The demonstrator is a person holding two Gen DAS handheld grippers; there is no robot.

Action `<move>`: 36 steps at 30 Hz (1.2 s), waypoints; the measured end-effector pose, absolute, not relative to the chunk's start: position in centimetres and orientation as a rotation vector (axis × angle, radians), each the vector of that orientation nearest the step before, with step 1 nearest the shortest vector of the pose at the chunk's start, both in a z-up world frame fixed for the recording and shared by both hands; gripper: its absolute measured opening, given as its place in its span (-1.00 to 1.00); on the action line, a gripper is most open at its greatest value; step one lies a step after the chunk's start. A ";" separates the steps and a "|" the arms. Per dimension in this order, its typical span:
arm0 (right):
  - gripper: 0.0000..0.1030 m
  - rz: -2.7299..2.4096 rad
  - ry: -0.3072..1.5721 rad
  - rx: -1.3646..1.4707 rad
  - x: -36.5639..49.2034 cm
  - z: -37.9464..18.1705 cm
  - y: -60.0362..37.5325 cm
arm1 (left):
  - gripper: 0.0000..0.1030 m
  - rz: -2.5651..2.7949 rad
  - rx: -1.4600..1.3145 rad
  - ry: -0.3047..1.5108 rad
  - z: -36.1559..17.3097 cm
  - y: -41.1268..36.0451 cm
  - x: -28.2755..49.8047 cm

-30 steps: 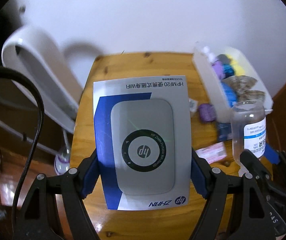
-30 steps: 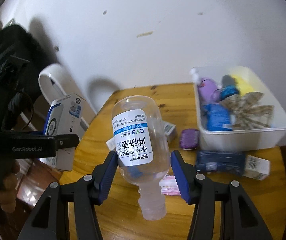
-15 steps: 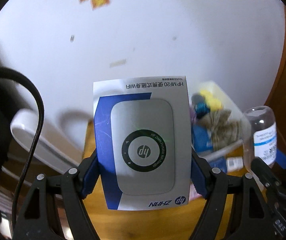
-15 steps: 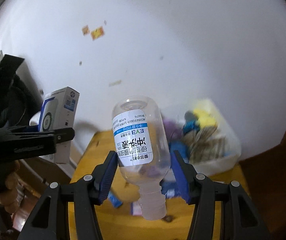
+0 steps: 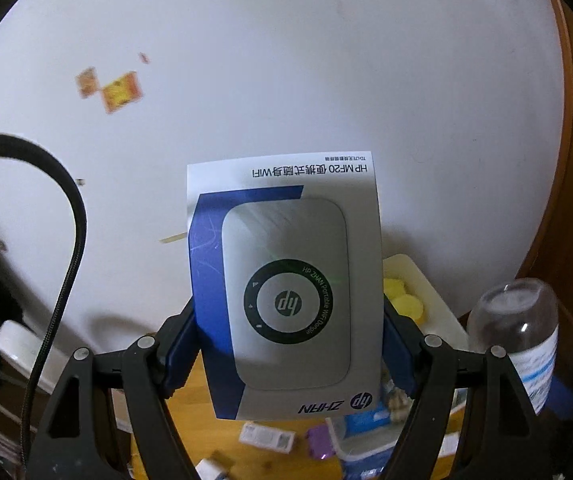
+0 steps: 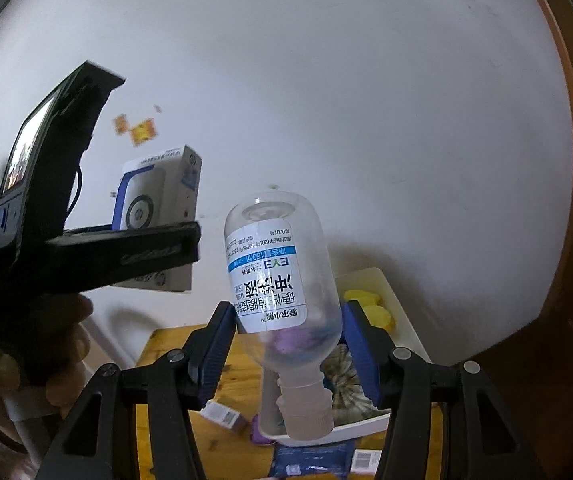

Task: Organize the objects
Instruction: 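Carry the HP box and clear bottle into the white tray and open both tools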

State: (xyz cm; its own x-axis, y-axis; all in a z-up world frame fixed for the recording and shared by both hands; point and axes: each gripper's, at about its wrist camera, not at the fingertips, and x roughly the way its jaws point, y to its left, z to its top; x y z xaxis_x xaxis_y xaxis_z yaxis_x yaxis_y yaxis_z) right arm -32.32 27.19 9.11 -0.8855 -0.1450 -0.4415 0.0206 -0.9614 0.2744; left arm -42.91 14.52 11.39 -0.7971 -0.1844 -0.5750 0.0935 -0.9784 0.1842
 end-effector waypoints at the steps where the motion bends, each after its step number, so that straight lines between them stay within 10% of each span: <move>1: 0.09 -2.941 -0.415 0.742 -33.2 8.7 27.4 | 0.56 -2.837 0.945 -0.222 10.8 14.7 -43.9; 22: 0.12 -2.919 -0.427 1.235 -45.2 -1.9 28.3 | 0.58 -2.765 1.300 -0.398 -2.4 15.3 -55.9; 36: 0.50 -2.901 -0.386 1.242 -42.8 -3.5 28.1 | 0.84 -2.745 1.364 -0.317 -3.5 15.4 -58.2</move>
